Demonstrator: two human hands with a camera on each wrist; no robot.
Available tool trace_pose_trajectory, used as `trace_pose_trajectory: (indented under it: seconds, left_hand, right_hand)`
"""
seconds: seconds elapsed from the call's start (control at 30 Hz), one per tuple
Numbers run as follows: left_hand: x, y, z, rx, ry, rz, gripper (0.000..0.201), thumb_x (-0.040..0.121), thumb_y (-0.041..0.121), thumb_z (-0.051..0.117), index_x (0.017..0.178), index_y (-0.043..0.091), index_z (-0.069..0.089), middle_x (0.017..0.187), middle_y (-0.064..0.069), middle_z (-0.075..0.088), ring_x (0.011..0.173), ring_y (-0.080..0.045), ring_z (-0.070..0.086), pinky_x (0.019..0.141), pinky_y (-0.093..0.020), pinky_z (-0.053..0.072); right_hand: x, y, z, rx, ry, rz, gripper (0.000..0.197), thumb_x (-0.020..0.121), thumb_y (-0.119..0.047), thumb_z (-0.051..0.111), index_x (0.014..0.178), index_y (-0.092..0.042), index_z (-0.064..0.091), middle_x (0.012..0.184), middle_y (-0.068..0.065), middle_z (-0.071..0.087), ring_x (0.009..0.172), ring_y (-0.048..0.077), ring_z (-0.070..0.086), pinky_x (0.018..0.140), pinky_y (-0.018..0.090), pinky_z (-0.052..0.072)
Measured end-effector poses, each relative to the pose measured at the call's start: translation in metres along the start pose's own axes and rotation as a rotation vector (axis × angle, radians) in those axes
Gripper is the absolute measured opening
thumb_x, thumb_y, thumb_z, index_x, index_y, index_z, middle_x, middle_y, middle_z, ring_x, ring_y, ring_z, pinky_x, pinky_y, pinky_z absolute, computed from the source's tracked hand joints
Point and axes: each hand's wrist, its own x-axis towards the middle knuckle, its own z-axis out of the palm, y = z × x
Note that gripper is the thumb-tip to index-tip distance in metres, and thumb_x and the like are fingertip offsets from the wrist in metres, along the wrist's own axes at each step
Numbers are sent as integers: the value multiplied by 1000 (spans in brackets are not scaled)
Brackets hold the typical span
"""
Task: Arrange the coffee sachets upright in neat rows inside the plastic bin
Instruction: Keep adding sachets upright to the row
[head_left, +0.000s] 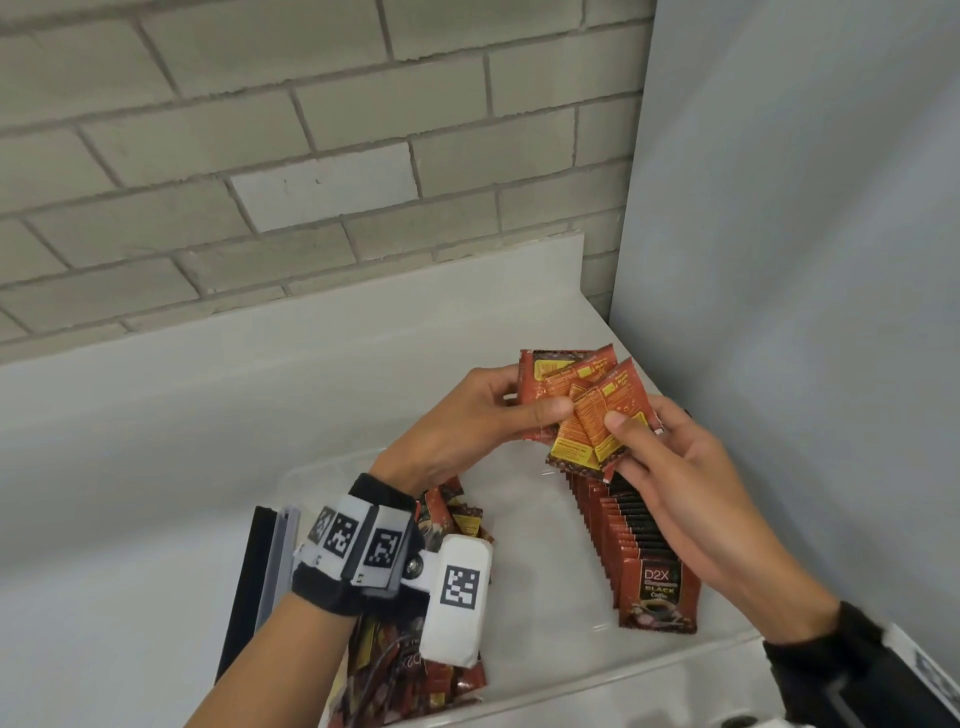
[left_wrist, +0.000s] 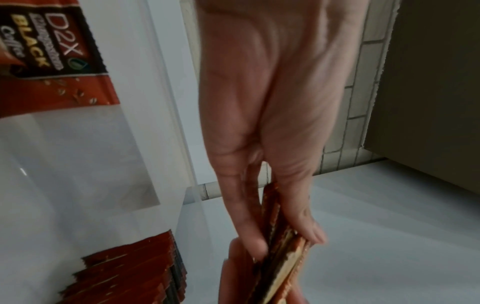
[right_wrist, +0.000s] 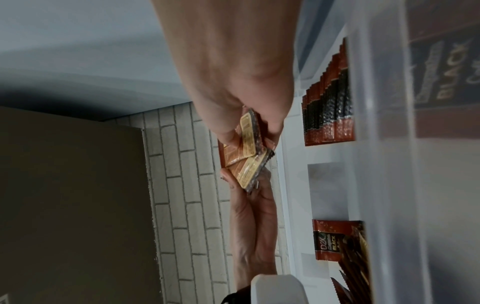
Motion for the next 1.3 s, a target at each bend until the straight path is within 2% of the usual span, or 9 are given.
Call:
trace_pose_trajectory:
  seconds: [0.27,0.47,0.63,0.73,0.87,1.03,1.17,1.23,1.3]
  left_hand:
    - [1,0,-6,-27,-16,48,63,60,44,83,114,21,62,112,-4,70,110,-25,64,93,-38,53]
    - [-2,1,1,-15,-99,24,26,62,24,78,83,37,75,97,6,73,96,-14,68,81,-24,52]
    - [-1,0,1,-65,-66,49,46,62,24,77,106,19,65,102,1,72,99,-18,67,83,-30,55]
    - [0,0,-1,-82,-47,49,47,66,25,77,110,18,62,102,2,72,99,-17,68,80,-28,55]
    - [1,0,1,2,-28,78,49,71,30,73,116,19,56,108,-3,71,104,-24,66,90,-37,54]
    - [2,2,-1,72,-47,75,38,79,17,63,114,8,53,90,0,74,84,-12,69,71,-19,51]
    - [2,1,0,154,-38,91,35,76,27,67,110,19,66,103,-4,69,95,-14,66,80,-22,52]
    - [3,3,-2,279,-18,131,32,76,32,67,107,24,69,108,-16,59,95,-11,60,81,-19,49]
    - [4,8,-4,422,-23,153,43,78,36,65,120,28,62,111,-14,54,93,-7,56,83,-19,49]
  right_hand:
    - [-2,-3,1,-26,-85,-16,44,84,-25,60,127,-18,55,110,3,72,106,16,68,102,37,47]
    - [2,0,0,47,-46,-12,63,82,-34,67,138,-24,42,111,4,72,104,18,68,97,37,51]
    - [-3,-1,2,1,-144,30,44,85,-29,55,127,-16,55,114,4,71,108,16,66,105,39,43]
    - [-3,-1,1,-7,-168,53,41,89,-27,52,129,-17,56,117,1,70,110,13,65,103,37,45]
    - [-4,-1,0,-54,-200,90,35,95,-28,49,127,-17,59,117,1,70,112,13,64,106,37,42]
    - [-5,-3,1,-82,-169,17,36,93,-35,55,125,-20,60,117,0,70,113,15,64,109,41,39]
    - [-3,1,1,-68,-142,-55,53,79,-45,65,126,-20,60,120,3,68,115,20,62,110,47,36]
    - [-2,2,-1,-71,-125,-73,48,82,-42,65,125,-20,60,118,3,69,113,20,64,109,47,38]
    - [-1,1,-1,-80,-78,-89,41,85,-38,64,122,-21,61,113,2,71,108,19,66,106,44,42]
